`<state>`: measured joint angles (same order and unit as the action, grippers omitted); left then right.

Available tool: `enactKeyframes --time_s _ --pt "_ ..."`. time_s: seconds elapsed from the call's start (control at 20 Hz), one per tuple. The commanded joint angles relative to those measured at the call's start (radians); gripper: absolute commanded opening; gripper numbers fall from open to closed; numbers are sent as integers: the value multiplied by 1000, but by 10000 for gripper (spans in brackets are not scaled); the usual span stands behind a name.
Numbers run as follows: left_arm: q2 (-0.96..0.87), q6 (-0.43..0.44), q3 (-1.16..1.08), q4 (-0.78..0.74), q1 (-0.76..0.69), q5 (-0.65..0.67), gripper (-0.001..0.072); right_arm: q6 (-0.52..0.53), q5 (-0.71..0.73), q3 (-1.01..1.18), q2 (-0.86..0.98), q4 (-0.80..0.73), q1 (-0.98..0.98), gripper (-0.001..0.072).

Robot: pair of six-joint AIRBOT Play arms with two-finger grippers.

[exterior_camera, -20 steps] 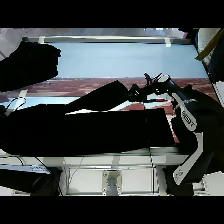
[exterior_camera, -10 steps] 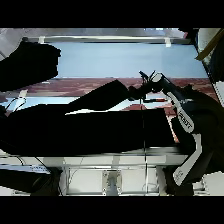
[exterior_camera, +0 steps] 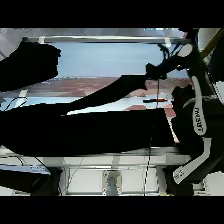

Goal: Fold the clothes and pants, and hang the long-sleeved shirts on hangers.

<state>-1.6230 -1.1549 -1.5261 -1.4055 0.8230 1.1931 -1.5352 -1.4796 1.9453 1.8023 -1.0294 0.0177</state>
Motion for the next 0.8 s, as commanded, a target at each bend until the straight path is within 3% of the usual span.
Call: enactKeyframes --time_s 0.0,0.15,0.25,0.35,0.5,0.75 --pt "1 -44 -58 0 -65 -106 12 -68 -157 56 -56 -127 74 9" --pt "-3 -58 -60 -21 -132 -154 11 -95 -204 34 -56 -234 111 9" --pt "-13 -119 -60 -86 -154 -153 12 -105 -177 -7 -56 -310 126 9" --pt "-16 -193 -60 -132 -155 -154 12 -115 -105 -64 -56 -331 131 9" --pt "-16 -216 -60 -135 -150 -154 11 -156 62 -132 -54 -310 131 8" --pt "-17 -299 -60 -135 -151 -201 11 -365 182 -140 8 -268 131 9"
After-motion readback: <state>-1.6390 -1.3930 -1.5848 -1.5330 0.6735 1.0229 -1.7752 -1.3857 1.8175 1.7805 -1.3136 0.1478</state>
